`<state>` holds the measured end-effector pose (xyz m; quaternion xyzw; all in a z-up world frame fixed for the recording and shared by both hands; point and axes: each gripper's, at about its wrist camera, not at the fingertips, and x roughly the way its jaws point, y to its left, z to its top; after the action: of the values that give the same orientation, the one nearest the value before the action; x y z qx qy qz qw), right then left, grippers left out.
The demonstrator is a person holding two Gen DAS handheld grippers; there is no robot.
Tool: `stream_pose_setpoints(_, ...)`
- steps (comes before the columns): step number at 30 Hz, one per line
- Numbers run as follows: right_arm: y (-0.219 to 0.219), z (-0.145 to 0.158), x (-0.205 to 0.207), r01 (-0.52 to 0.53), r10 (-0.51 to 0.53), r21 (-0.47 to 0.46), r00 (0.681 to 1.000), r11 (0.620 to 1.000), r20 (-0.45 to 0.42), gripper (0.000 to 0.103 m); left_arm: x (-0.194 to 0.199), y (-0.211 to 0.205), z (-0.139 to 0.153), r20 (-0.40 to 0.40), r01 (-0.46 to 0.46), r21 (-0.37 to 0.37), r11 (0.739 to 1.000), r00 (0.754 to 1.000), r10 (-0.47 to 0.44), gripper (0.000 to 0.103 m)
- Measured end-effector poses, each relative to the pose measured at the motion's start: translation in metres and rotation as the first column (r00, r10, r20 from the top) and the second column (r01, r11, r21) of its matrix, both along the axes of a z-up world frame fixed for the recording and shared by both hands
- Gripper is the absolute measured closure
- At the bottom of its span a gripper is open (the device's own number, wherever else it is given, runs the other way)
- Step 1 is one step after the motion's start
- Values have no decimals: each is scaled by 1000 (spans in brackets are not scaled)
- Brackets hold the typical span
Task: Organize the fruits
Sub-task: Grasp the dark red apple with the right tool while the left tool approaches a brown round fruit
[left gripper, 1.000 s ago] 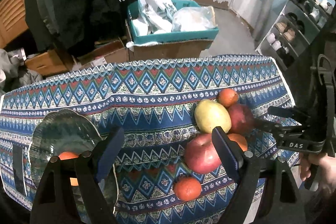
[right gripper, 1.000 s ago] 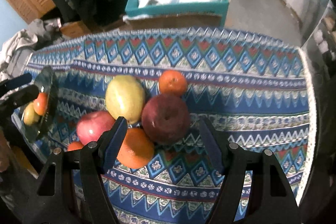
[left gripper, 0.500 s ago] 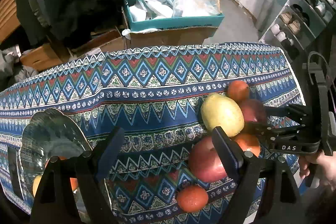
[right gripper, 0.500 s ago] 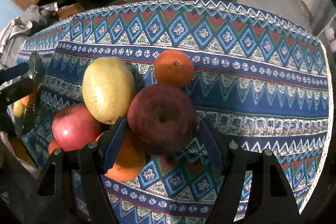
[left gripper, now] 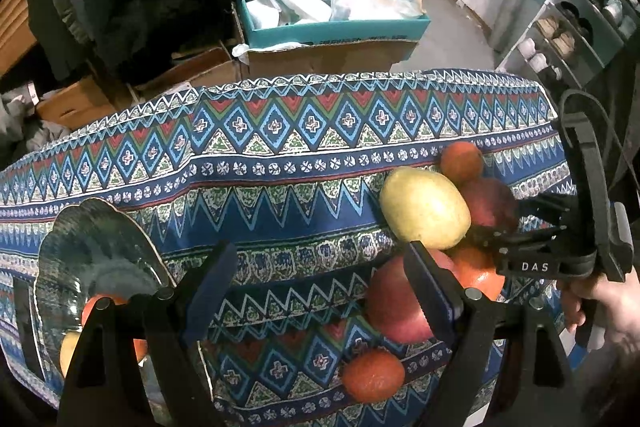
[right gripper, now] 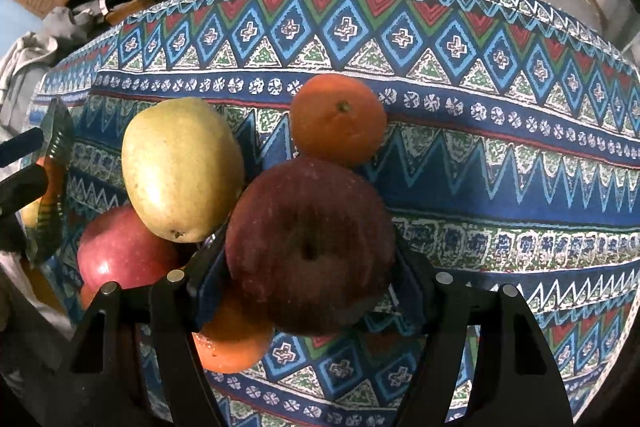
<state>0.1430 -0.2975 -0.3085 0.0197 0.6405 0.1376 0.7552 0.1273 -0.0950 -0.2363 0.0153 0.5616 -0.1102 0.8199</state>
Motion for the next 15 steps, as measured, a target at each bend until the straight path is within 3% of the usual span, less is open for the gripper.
stream_pose_setpoints(8,-12,30,-15,52,-49,-32,992,998,113,31,-17,6,9,13,0,-16,1000,1000,0,16)
stream_pose_setpoints(15,-18,51,-38,93,-86,-40,984,995,153,32,-43,3,4,-21,16,-48,999,1000,-17,16)
